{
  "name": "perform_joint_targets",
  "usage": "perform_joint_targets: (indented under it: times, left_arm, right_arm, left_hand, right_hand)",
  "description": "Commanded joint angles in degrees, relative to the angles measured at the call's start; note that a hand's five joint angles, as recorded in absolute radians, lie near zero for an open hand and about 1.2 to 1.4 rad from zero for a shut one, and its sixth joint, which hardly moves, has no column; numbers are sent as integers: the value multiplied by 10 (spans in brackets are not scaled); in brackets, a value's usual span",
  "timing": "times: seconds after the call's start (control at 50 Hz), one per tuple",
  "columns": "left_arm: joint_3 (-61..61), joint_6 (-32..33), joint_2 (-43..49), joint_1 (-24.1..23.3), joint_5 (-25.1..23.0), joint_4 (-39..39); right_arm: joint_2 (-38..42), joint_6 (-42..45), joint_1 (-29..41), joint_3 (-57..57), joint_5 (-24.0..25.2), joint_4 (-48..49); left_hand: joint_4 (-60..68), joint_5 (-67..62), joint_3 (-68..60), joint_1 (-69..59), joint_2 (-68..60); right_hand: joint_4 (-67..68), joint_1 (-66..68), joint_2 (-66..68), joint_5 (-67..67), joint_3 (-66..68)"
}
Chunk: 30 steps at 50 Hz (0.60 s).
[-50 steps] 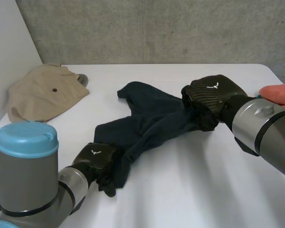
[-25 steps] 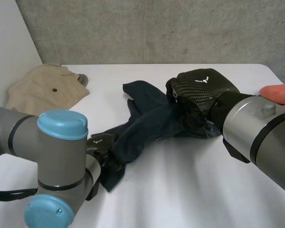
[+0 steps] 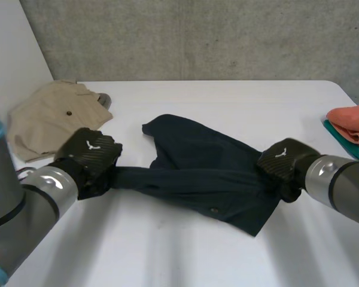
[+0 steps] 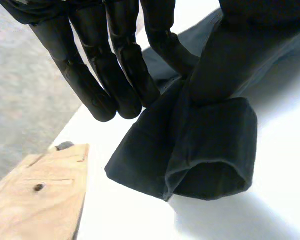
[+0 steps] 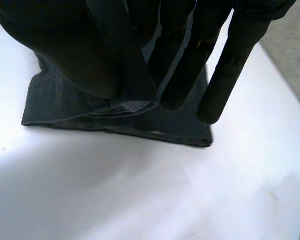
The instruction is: Fold the laundry.
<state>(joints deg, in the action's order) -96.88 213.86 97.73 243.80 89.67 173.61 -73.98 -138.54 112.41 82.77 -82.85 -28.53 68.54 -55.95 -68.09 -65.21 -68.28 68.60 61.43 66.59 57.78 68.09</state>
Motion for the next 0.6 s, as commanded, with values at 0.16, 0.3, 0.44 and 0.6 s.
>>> perform_joint_targets:
  times: [0.16, 0.3, 0.44, 0.6]
  left_arm:
    - [431, -9, 221, -10, -2, 71]
    - [519, -77, 190, 2, -7, 256]
    - [434, -122, 136, 10, -15, 278]
    - [252, -125, 95, 13, -8, 241]
  right_arm:
    - [140, -53, 35, -290, -82, 162]
    - [110, -76, 28, -368, -88, 400]
    - [64, -95, 33, -300, -27, 512]
    - [60, -97, 33, -169, -8, 511]
  left_hand:
    - [115, -141, -119, -148, -117]
    - [115, -141, -119, -148, -117]
    - [115, -141, -119, -148, -117]
    - [115, -141, -119, -148, -117]
  right_hand:
    - [114, 186, 134, 122, 119]
    - [114, 186, 134, 122, 119]
    - [114, 186, 134, 122, 119]
    - [114, 186, 134, 122, 119]
